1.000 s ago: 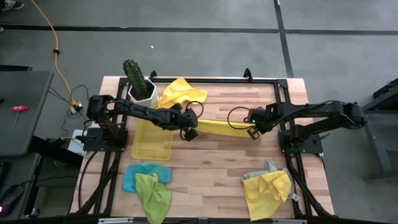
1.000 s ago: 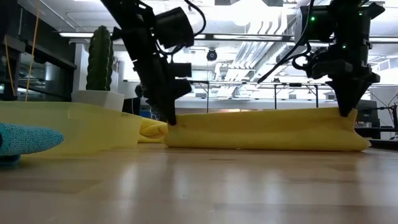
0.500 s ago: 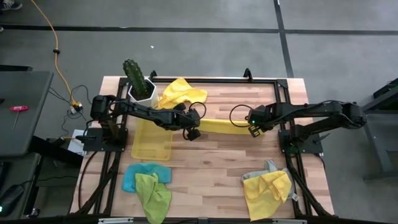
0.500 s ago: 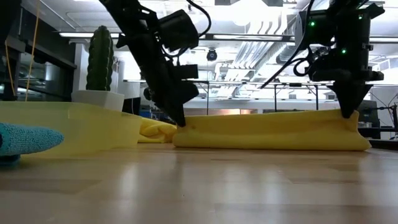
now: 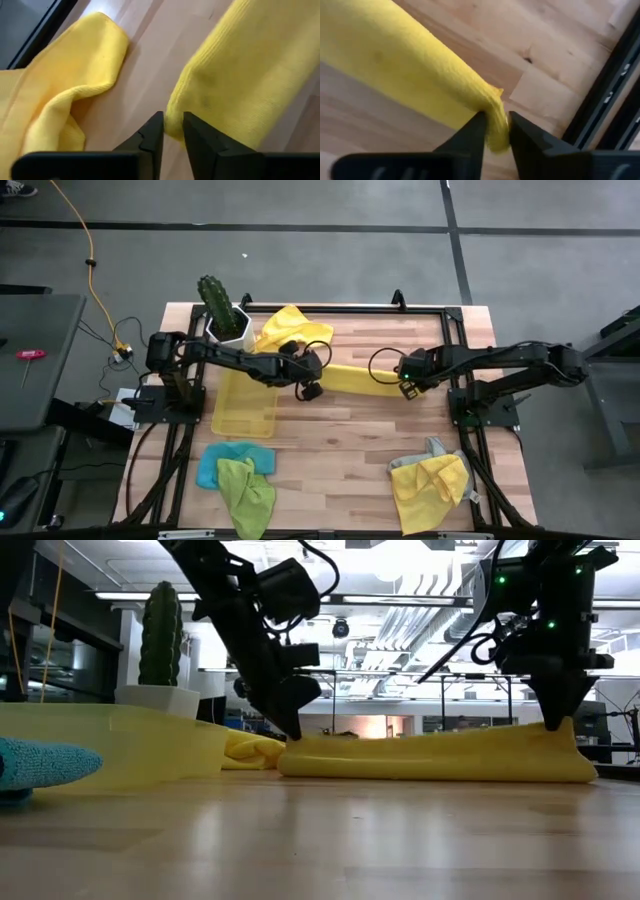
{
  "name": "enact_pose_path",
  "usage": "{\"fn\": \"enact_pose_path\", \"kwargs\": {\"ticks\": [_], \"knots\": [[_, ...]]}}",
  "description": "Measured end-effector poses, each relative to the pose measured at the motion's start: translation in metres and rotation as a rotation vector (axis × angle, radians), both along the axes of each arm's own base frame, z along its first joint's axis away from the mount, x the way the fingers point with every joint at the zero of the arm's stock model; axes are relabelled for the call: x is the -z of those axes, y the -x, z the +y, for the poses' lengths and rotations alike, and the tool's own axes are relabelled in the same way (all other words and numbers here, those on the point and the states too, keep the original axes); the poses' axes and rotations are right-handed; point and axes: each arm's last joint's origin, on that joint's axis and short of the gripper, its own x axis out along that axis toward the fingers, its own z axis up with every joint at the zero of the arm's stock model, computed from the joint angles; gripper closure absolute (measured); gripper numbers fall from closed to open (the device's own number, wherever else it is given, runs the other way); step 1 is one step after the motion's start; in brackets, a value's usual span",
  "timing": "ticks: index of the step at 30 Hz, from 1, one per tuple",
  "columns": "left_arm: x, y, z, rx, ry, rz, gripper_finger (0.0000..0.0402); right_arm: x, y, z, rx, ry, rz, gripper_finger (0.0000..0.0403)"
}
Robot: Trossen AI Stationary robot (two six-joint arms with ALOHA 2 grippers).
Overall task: Fold microfiber towels
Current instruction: Fold the top right yellow microfiber towel
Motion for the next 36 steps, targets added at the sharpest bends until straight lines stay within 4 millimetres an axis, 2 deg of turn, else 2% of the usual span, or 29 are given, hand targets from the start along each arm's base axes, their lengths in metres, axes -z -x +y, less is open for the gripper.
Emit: {"fn": "enact_pose_path", "kwargs": {"ticks": [7,14,22,29,36], "knots": [[-0.003,-0.002,0.004,0.044,-0.047,0.002,0.0273,-0.001,0.001,-0.002,0.004,0.073,0.015,0.024],[-0.01,-0.004,0.005,0.098,-0.097,0.027,0.0238,-0.002,0.001,-0.004,-0.018,0.157,0.037,0.0219],[-0.002,-0.007,-0.004,0.389,0.109,-0.034,0.0245,-0.002,-0.015,-0.004,-0.154,0.107,-0.1,0.0219],[0.005,-0.004,0.006,0.422,0.053,-0.112,0.026,-0.006,-0.029,-0.006,-0.232,0.121,-0.236,0.0219],[0.012,-0.002,0.018,0.388,0.064,-0.125,0.0266,-0.003,-0.032,-0.005,-0.259,0.078,-0.279,0.0219]]}}
